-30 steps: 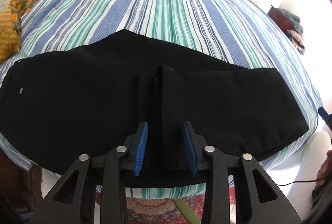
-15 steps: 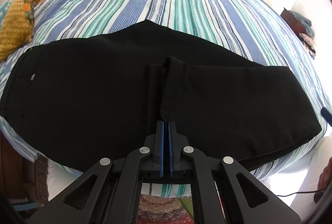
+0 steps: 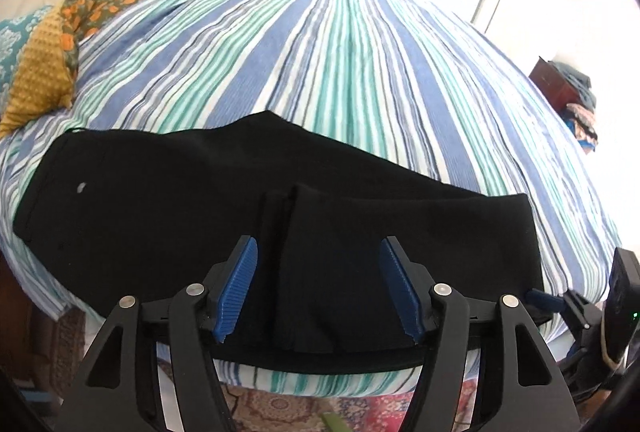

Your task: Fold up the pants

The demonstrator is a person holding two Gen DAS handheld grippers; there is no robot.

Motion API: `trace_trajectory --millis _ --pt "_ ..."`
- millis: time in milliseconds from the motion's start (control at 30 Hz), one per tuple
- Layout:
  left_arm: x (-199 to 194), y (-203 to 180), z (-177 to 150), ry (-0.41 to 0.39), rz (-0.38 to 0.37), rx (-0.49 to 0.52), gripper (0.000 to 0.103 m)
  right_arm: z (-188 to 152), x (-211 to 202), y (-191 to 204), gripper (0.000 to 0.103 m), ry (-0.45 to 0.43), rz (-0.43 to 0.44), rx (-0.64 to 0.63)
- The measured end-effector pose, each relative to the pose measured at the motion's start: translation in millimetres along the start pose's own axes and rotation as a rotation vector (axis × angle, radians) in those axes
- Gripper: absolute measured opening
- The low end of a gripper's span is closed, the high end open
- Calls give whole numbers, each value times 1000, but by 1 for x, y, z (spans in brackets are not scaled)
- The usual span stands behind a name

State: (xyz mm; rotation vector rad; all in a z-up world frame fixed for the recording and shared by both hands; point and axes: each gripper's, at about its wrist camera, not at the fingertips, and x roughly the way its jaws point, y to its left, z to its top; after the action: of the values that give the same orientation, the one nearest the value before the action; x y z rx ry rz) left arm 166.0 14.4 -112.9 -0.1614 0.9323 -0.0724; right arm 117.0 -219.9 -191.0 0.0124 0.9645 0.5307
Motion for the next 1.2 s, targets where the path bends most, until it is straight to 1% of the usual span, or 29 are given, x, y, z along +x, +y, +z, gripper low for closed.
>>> trace_trajectory --millis 67,100,133,200,233,267,300,367,433,500,533,567,600,633,700,733,767,833,867,900,933,1000,1067,1200 --pt "12 -9 -3 0 -7 38 66 4 -5 1 103 2 -3 -1" --pt "20 -12 -5 9 1 53 66 9 -13 -1 102 -6 7 30" --pt "31 -13 -7 32 11 59 66 15 -22 -4 102 -32 38 90" --pt "51 -10 -14 92 12 46 66 29 -46 -18 102 -132 142 248" --pt "57 -9 -19 104 19 46 66 35 -55 -25 102 -176 176 310" --pt "59 -10 -22 95 31 61 66 42 -59 -29 102 -198 198 345" --pt "59 -13 -23 87 44 88 67 48 -59 -32 102 -203 216 354" --pt "53 -19 -23 85 53 123 67 55 -49 -36 102 -187 215 343" --pt "37 -16 -17 50 19 96 67 52 -21 -45 102 -106 222 368" --pt "23 -7 -6 -8 5 59 74 38 13 -60 103 4 212 461" --pt "19 0 1 -37 13 46 82 31 20 -66 103 -13 225 486" --pt "17 9 11 -69 30 30 91 28 19 -68 103 -60 234 490" --pt "18 20 23 -98 55 10 95 29 18 -70 103 -81 241 496" --pt "22 32 35 -124 87 -16 98 29 18 -71 103 -80 244 504" --pt "40 60 60 -173 156 -80 99 29 17 -71 103 -83 244 497" --pt "53 70 70 -170 193 -100 100 28 17 -70 103 -87 240 485" --pt "70 81 80 -151 227 -114 100 27 17 -68 103 -94 233 469" --pt "109 95 91 -69 261 -111 100 24 14 -65 103 -105 210 435" --pt "130 100 89 -9 266 -90 102 24 14 -62 103 -108 198 420" --pt "152 102 81 49 287 -48 102 23 14 -62 103 -109 187 408" --pt "165 102 73 56 305 -5 103 21 13 -64 103 -109 180 400" --pt "160 98 62 -34 322 -1 103 21 13 -63 103 -111 177 386" --pt "159 96 60 -36 334 -4 103 20 15 -61 103 -112 168 362" --pt "158 97 57 -35 330 -8 103 20 16 -57 103 -122 153 329"
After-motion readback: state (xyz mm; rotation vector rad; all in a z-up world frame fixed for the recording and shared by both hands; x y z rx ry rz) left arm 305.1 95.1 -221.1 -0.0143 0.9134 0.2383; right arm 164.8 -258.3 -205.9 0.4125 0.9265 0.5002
